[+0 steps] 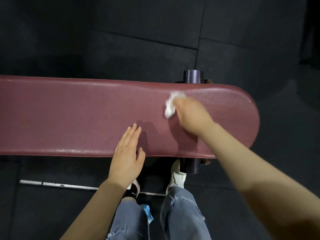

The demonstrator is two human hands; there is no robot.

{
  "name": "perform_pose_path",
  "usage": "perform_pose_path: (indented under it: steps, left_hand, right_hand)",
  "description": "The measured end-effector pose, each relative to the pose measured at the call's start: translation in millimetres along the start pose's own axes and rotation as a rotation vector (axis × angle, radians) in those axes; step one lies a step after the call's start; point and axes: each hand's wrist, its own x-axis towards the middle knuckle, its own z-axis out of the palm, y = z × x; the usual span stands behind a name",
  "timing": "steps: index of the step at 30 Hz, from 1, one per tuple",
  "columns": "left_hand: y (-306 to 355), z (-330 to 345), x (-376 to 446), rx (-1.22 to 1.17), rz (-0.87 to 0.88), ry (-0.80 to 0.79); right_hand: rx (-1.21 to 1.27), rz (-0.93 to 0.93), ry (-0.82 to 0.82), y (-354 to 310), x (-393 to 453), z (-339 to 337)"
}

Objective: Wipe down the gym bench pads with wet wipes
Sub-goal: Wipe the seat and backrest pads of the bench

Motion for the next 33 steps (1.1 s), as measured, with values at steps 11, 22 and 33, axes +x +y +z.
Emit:
perform_pose_path:
  steps: [11,22,33]
  left_hand:
    - [18.7,21.4,4.8,0.047,0.038,-0.042]
    - [47.1,26.6,12.1,0.044,0.064,-0.054]
    - [58.6,43.6,21.0,0.112,0.069,-0.062]
  right_hand:
    - [-0.152,0.014,-0.01,22.5,-19.2,0.3]
    - [-0.066,0.044,-0.115,14.2,-139.6,31.8]
    - [-0.223,0.23,0.181,71.6,34.4,-41.5]
